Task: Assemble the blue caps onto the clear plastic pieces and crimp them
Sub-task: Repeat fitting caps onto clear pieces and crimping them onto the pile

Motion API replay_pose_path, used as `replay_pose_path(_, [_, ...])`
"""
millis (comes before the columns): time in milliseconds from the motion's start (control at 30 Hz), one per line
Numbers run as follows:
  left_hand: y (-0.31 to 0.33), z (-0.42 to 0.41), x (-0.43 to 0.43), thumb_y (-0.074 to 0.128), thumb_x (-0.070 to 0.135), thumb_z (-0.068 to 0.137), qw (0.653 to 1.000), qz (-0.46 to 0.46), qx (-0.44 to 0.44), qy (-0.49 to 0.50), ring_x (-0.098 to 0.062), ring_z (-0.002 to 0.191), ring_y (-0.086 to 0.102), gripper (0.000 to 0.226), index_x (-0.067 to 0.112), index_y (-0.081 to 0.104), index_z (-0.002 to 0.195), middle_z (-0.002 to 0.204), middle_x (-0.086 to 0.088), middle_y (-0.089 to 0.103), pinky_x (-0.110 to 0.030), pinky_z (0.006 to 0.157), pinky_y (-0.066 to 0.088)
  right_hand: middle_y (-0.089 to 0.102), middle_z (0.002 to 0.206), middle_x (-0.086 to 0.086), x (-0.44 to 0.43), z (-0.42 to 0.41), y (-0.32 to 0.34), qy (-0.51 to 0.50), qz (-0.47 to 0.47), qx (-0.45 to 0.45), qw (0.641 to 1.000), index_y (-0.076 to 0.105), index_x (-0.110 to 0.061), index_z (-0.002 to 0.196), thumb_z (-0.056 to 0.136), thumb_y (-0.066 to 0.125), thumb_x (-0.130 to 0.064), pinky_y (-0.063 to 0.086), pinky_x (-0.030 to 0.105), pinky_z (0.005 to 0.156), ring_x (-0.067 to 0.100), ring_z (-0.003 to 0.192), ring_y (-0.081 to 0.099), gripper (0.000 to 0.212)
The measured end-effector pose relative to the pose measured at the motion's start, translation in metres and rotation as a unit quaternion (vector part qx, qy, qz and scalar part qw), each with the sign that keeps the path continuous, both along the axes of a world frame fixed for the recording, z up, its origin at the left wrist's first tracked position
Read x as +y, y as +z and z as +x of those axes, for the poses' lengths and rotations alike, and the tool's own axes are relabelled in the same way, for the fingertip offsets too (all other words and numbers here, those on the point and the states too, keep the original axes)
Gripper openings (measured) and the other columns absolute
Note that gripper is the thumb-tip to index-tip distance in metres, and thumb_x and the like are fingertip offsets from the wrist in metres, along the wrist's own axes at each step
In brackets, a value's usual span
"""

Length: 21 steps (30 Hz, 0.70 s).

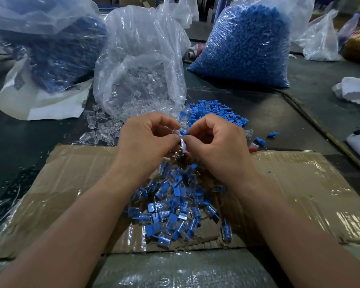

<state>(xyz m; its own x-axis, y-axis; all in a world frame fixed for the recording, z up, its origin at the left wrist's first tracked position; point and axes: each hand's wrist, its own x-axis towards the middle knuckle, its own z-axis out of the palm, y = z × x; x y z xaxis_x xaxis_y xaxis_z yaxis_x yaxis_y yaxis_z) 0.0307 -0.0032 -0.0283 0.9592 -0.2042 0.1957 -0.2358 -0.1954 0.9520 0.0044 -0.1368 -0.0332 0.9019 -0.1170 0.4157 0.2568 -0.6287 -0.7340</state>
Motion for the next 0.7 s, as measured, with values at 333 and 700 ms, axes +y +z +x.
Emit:
replay_pose_path(333, [0.0012, -0.0011, 0.0001, 0.067, -0.007, 0.075, 0.999, -0.009, -0.003, -0.031, -0.019, 0.057, 0.064, 0.024, 0.017, 0.062, 0.07, 0.065, -0.009, 0.067, -0.027, 0.055, 0.055, 0.062, 0.066, -0.008, -0.0025, 0.0008, -0.0009, 0.019, 0.019, 0.004, 1.0, 0.055, -0.027, 0.073, 0.076, 0.071, -0.017, 0.05, 0.02, 0.058, 0.004, 0.062, 0.06, 0.019])
replay_pose_path(700, [0.0026, 0.0033, 0.0072, 0.067, -0.003, 0.072, 0.984, -0.124, 0.097, -0.084, -0.013, 0.052, 0.064, 0.014, 0.01, 0.062, 0.075, 0.059, -0.001, 0.067, -0.022, 0.049, 0.053, 0.063, 0.083, -0.018, -0.0054, -0.0009, 0.0014, 0.11, 0.061, -0.053, 0.991, 0.063, -0.025, 0.095, 0.078, 0.069, -0.017, 0.051, 0.014, 0.071, -0.001, 0.08, 0.064, 0.019])
